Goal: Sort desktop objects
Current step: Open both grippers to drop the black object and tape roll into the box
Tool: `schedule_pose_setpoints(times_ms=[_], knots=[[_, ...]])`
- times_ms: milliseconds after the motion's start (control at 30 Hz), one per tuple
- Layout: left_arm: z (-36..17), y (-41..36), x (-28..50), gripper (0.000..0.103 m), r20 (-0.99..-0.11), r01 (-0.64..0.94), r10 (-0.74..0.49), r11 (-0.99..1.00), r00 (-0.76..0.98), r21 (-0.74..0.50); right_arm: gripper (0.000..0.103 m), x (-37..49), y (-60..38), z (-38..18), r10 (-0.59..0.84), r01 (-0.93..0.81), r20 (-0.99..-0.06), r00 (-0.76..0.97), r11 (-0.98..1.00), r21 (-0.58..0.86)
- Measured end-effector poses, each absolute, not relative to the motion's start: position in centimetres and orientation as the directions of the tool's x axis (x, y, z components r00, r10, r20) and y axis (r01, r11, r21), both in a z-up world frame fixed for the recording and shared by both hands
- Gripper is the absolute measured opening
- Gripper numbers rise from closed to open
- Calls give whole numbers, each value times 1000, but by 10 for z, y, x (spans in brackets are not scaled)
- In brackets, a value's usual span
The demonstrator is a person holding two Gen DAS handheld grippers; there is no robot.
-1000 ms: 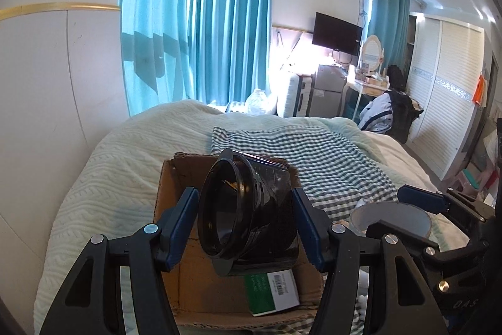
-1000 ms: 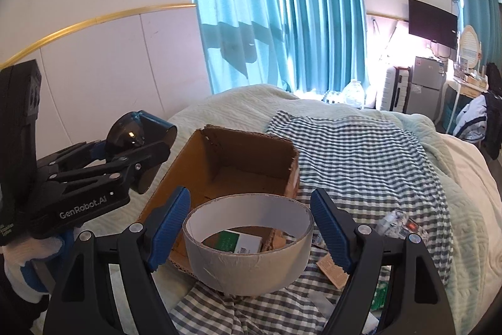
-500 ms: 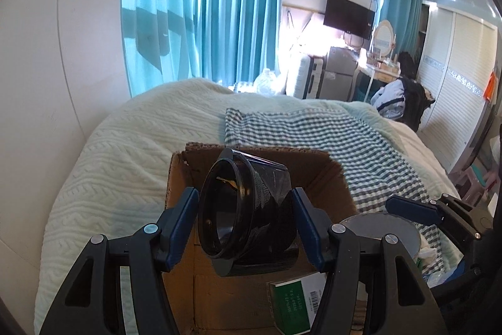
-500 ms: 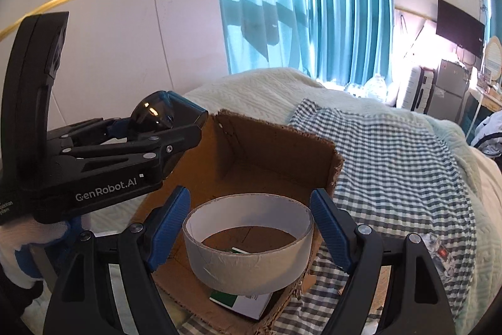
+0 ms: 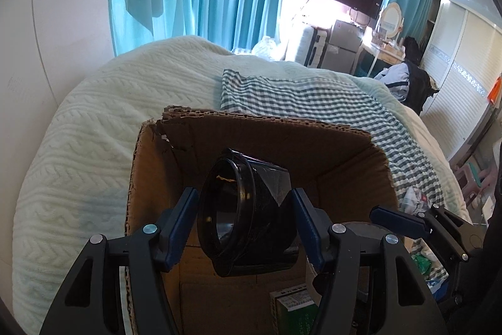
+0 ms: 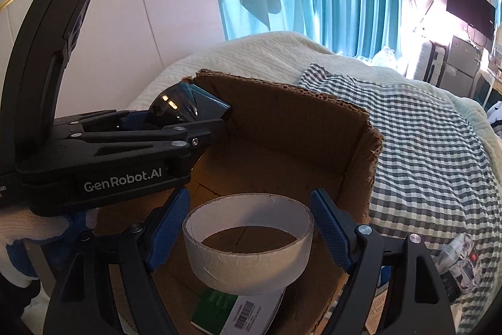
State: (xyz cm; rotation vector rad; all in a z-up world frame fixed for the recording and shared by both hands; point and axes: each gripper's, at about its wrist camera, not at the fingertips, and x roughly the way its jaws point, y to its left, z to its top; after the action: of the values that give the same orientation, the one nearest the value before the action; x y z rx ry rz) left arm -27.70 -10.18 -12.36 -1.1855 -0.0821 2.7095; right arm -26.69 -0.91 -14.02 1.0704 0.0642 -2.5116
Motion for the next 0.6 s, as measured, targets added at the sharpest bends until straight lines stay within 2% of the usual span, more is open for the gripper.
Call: schedule_pose_setpoints(times_ms=[133,167,233,300,600], knots=[[-130,-99,-283,65,-750,-148,164,-985,-641,-89,81,-276,-9,-147,-337,373,-715,-613,-921,114],[-129,-99,-284,68,-749,-148,162,-985,-643,-86,82,-277,-10,-147,-329,373,-718,-614,-922,104],[-124,-100,-281,85,-741,-140,164,-986,-651,-95,83,-275,-10,-147,-321,373,-719,-616,-923,92],[-115,-103,-277,88,-727,-125,166,-986,-666,-110,84,-277,-11,-143,-321,370,-717,-619,-924,95],[-69,-114,-250,89,-656,-79,137,-990,-742,-116,87,-253,-4,-104,-328,365,-670,-666,-927,91]])
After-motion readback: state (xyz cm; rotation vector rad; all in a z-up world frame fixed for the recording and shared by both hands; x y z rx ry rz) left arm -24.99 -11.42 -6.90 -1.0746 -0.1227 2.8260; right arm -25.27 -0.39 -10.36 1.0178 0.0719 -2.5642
